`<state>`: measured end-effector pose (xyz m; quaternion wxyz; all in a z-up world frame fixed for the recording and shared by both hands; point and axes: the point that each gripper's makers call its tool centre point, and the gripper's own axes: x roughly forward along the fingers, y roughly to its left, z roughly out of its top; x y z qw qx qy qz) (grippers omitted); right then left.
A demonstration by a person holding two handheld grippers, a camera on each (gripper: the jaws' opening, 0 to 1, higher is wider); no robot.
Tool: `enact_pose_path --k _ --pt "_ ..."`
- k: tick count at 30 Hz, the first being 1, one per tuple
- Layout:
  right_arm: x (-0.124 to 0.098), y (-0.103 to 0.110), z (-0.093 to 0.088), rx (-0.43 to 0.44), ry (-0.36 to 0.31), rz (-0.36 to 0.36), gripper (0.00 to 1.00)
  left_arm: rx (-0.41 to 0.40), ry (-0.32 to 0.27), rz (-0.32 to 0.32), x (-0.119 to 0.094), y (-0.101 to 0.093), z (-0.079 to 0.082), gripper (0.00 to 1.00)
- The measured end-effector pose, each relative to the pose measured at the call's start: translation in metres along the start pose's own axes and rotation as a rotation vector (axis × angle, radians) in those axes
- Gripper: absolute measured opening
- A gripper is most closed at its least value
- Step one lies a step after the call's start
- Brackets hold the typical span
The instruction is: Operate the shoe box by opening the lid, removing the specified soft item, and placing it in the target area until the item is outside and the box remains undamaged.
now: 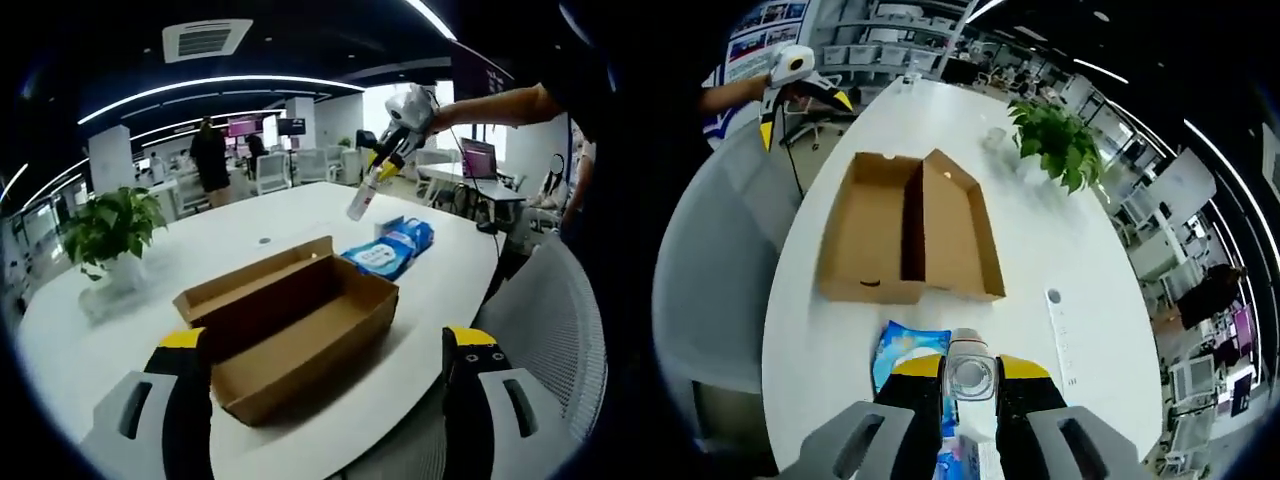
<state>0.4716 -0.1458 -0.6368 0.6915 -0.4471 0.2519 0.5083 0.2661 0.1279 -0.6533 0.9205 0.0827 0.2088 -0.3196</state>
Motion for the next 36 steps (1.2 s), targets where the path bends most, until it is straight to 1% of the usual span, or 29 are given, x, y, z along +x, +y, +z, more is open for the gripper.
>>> enact_pose_path --k 2,8,13,17,25,36 --pt "0.004 -0.001 -0.004 -0.024 0.018 0.012 0.15 -0.001 -0.001 0.002 -0.001 0.0 0.0 1.0" --pt "0.019 -0.005 -0.018 -0.048 0.07 0.054 0.15 -0.009 -0.003 0.007 -0.003 0.0 -0.001 0.99" --pt "0.033 -0.01 -0.028 -0.071 0.103 0.073 0.15 -0.012 0.005 0.01 -0.004 -0.001 -0.004 0.99" --pt "0.044 -0.018 -0.037 -0.073 0.118 0.081 0.15 -0.019 0.007 0.015 -0.005 -0.001 -0.005 0.99" --pt "0.06 -0.024 -0.057 -0.065 0.162 0.104 0.15 -0.03 0.012 0.031 -0.008 -0.001 -0.006 0.99" --pt "0.082 -0.02 -0.081 -0.058 0.215 0.142 0.15 -0.042 0.02 0.06 -0.016 0.003 -0.008 0.97"
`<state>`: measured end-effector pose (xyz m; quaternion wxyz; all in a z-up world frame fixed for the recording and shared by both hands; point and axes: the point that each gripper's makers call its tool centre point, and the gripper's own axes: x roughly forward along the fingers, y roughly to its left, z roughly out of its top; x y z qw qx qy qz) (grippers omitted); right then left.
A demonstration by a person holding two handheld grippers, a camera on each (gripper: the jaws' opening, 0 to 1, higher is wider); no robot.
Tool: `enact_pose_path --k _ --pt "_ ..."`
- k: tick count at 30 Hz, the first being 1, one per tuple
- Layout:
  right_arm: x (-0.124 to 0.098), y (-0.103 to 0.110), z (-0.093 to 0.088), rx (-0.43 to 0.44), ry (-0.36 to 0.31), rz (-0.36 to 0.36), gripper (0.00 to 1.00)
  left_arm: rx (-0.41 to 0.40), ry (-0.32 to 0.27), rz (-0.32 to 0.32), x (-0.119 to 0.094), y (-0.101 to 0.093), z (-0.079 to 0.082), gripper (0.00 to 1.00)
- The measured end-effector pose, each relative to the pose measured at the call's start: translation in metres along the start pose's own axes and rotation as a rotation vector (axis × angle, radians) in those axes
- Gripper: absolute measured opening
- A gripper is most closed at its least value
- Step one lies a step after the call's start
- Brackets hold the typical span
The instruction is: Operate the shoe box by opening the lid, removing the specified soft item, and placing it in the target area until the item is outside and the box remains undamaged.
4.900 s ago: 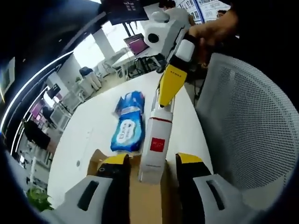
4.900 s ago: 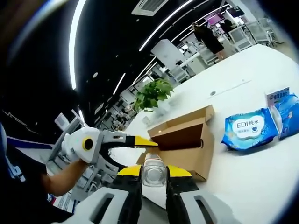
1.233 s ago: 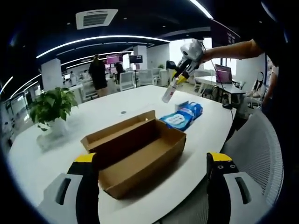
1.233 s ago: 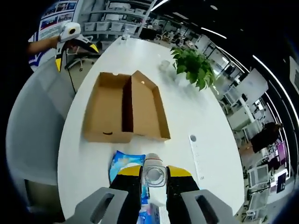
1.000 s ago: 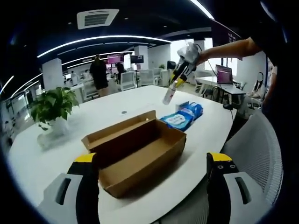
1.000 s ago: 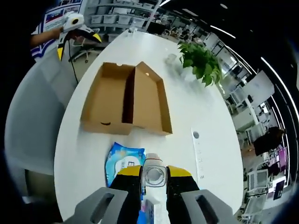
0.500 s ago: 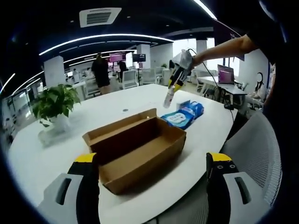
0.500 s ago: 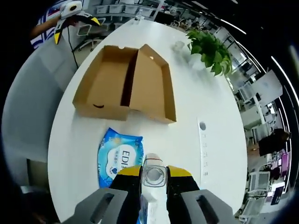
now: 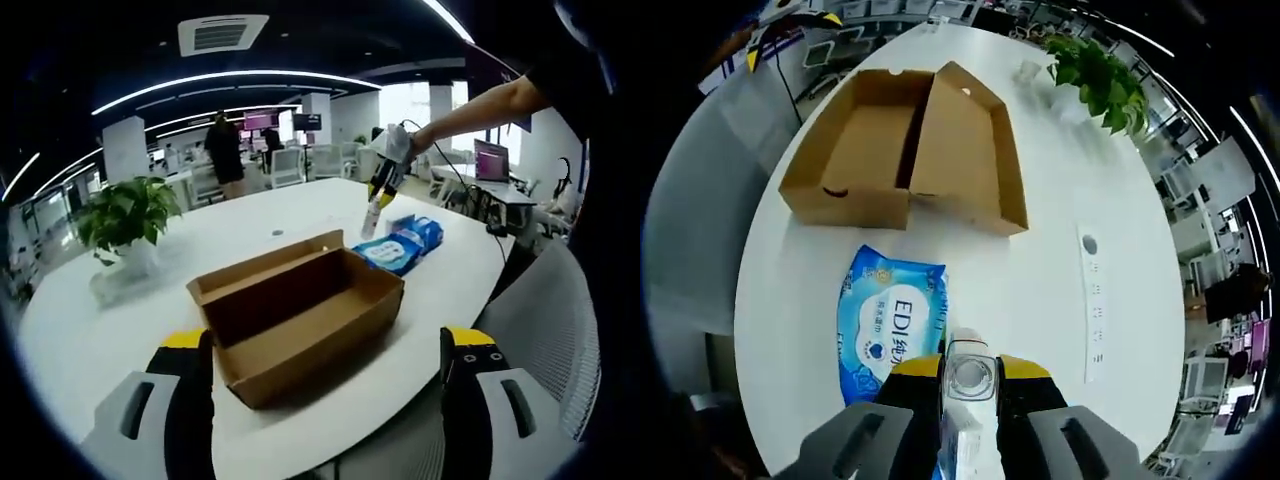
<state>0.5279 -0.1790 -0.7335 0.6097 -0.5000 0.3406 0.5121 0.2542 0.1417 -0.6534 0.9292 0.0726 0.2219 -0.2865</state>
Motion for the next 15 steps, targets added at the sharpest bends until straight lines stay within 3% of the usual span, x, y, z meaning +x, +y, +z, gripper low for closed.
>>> enact_pose_path --k 15 --pt "0.016 0.007 -0.008 -0.017 0.028 0.032 0.15 -0.022 0.018 0.023 -0.004 -0.001 -0.007 0.96"
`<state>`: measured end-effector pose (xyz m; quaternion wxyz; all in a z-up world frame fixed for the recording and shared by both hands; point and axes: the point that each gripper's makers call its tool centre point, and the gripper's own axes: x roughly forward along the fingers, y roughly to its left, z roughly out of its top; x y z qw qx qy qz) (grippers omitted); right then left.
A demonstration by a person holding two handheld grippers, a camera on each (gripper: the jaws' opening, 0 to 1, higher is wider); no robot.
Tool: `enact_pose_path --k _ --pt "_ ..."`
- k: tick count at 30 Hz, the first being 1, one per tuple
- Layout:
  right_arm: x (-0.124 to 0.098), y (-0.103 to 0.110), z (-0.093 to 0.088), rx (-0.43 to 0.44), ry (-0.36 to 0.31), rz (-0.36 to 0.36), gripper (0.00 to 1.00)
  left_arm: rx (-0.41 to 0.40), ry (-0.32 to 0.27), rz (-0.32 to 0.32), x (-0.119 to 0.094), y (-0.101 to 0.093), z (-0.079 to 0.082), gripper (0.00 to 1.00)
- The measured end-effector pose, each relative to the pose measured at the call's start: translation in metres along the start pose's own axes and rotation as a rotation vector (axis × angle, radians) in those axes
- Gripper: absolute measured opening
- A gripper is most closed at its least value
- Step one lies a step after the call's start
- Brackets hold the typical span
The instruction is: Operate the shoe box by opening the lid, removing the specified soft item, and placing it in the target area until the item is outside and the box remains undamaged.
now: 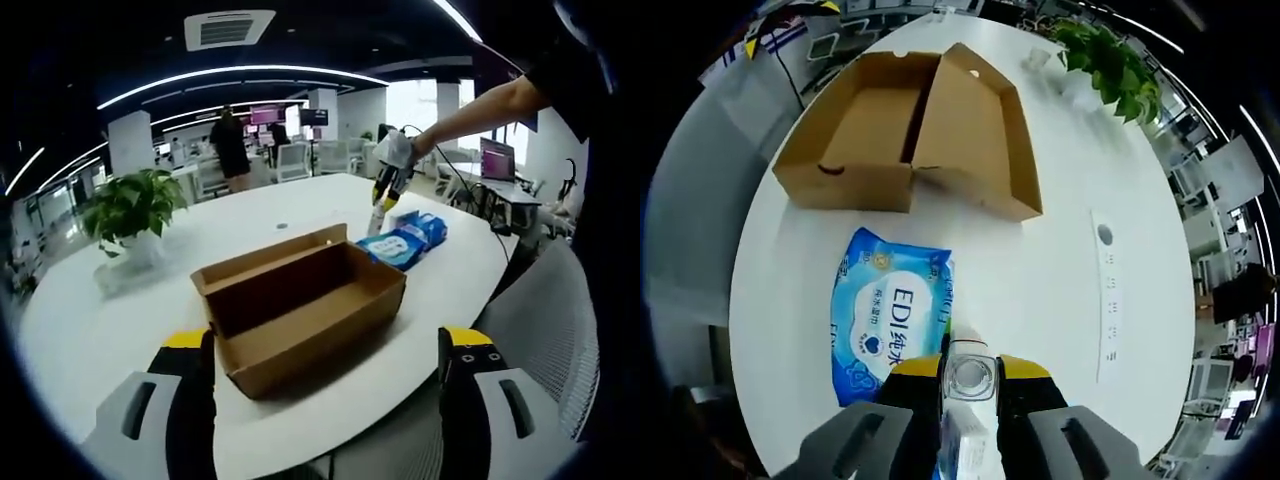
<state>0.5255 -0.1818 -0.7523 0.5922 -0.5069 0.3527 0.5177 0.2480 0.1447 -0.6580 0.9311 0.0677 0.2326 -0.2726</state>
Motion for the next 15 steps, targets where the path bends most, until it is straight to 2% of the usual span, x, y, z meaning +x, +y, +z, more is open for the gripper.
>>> enact_pose_path --k 15 --pt "0.0063 -0.0001 -0.002 -0.003 0.008 0.028 0.16 -0.01 0.013 0.008 -0.0004 0.0027 -0.0044 0.94"
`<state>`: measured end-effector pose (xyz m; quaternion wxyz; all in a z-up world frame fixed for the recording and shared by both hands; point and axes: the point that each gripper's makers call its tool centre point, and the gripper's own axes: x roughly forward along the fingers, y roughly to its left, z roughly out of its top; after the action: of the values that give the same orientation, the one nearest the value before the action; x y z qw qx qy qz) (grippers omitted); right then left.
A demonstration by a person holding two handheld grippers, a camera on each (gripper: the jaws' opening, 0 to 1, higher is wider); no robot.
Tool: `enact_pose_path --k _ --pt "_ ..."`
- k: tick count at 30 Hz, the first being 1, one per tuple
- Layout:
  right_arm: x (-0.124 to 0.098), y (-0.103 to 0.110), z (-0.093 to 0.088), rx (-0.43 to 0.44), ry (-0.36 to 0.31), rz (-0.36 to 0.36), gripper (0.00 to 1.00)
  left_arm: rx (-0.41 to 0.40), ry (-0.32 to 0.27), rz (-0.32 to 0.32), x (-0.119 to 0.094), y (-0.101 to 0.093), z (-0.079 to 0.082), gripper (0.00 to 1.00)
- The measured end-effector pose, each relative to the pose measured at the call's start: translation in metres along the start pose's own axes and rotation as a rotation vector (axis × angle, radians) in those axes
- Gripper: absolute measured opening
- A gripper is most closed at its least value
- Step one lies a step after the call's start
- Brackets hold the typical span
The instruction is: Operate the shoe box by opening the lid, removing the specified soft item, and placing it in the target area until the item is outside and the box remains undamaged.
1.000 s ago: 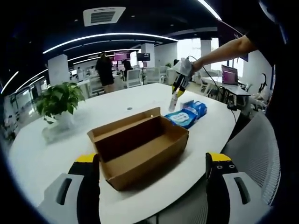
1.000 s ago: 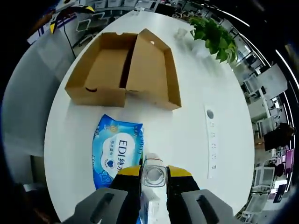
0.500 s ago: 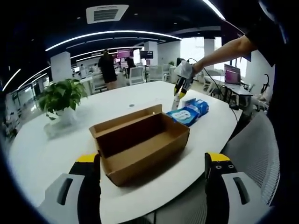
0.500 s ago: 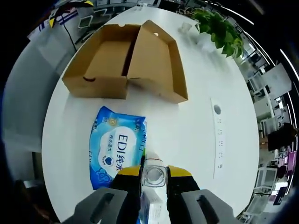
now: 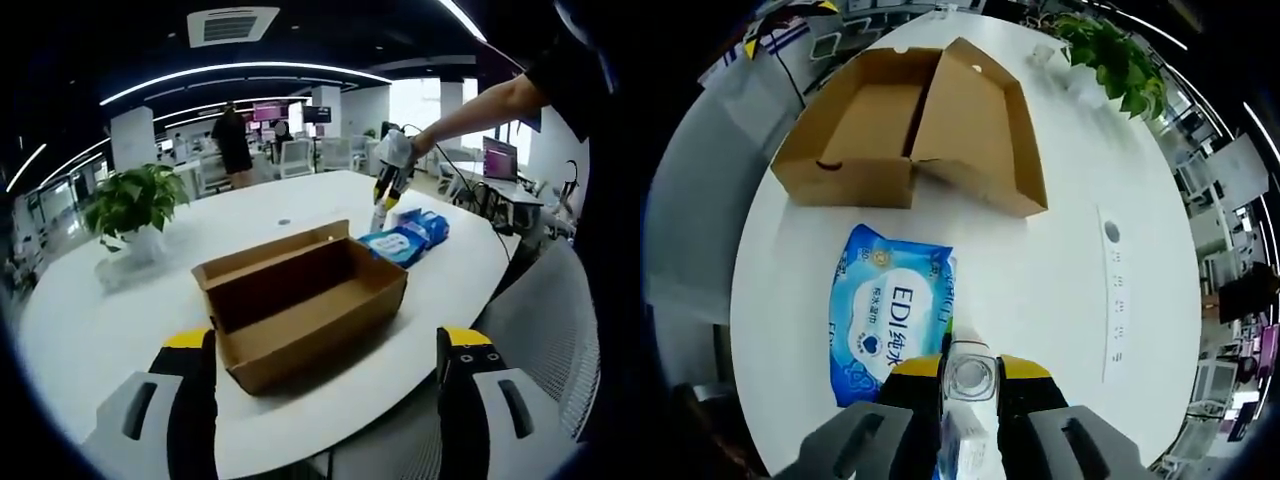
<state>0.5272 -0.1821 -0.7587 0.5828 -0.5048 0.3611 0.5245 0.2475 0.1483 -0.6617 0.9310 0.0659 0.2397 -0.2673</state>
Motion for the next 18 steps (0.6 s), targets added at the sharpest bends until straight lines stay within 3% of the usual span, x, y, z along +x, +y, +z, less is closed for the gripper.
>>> enact_pose_path --k 18 --pt "-0.004 -0.014 0.005 0.018 -0.003 -0.002 0.16 -0.01 0.014 0.013 -0.002 0.002 -0.006 0.93"
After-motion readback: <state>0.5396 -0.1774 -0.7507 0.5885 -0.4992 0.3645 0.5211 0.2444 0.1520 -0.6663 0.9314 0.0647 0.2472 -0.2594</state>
